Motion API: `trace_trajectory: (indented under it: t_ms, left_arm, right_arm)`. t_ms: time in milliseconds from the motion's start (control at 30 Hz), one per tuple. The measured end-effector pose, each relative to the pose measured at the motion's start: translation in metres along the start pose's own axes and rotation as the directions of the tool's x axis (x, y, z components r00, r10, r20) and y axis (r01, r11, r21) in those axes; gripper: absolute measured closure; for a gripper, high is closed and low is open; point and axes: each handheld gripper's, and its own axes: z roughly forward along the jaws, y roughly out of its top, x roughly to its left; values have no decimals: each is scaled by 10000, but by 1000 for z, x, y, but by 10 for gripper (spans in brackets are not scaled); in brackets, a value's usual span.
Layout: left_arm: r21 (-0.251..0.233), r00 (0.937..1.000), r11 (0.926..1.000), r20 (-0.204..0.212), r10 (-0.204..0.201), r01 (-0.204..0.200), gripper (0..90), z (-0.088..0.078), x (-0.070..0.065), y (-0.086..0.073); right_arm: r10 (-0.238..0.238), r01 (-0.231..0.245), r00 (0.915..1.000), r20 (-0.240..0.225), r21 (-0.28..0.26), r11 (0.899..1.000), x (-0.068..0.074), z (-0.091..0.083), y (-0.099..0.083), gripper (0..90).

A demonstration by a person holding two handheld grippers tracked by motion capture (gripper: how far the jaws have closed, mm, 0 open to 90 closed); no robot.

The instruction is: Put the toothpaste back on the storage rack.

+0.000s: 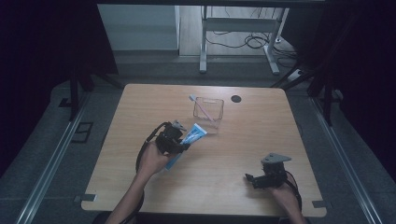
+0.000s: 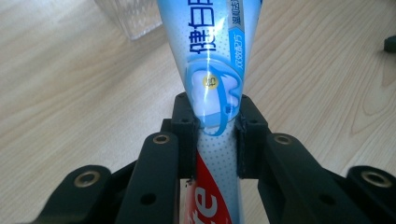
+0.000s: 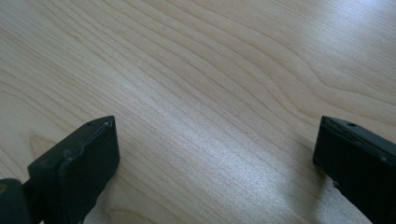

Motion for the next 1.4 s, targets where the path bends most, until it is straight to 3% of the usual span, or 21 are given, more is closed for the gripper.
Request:
trace_trajectory:
  t_ms: [700,1167,1400]
  left_arm:
    - [-917,9996,9956,-222,166,-186,739,-18,5,36]
    - [-1560,9981,9871,-551,267,-350,739,-22,7,67]
    - [-2021,9984,9790,-541,177,-284,739,-21,12,80]
  right_arm:
    - [-38,38,10000,12,-15,10000,0,0,0,0]
    - [-31,31,10000,-2,-13,10000,0,0,0,0]
    - [-40,40,10000,1,-16,10000,0,0,0,0]
